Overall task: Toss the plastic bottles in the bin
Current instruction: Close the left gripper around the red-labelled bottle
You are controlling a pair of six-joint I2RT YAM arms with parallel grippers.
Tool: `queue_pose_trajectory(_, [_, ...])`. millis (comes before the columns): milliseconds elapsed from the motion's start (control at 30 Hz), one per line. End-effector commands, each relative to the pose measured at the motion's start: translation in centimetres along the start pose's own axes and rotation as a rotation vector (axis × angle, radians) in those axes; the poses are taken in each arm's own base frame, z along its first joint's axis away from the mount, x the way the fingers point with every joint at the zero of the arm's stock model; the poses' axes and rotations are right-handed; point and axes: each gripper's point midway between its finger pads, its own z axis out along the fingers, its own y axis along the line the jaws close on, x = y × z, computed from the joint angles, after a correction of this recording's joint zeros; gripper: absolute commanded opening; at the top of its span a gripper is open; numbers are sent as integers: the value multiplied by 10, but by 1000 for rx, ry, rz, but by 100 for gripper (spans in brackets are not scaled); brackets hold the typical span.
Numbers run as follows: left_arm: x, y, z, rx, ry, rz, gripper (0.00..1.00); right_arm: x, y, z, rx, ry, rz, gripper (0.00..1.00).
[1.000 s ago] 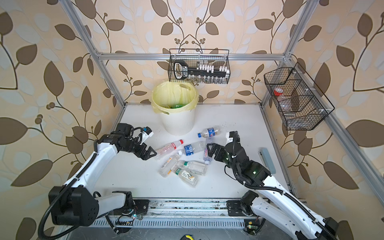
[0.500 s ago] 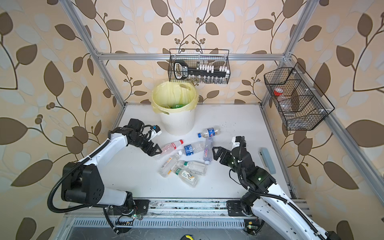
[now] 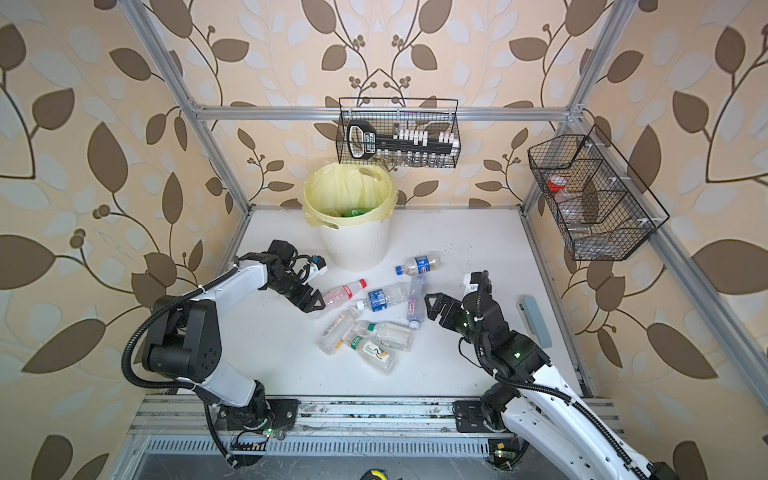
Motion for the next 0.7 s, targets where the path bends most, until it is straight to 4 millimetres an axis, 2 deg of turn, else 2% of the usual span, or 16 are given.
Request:
queue_pose_trajectory(0, [0, -5, 5, 14, 8, 39, 85, 6, -5, 1, 8, 20, -2, 100])
queue_pose_trajectory(167, [17, -7, 24, -25, 87, 92, 79, 6, -10, 0, 28, 15, 1, 100])
queue_pose_trajectory(267, [21, -5, 28, -33, 99, 78, 76, 7, -11, -1, 33, 18, -1, 100])
queue_pose_trajectory(667, [20, -5, 25, -53, 74, 56, 56, 6, -14, -4, 50, 16, -4, 100])
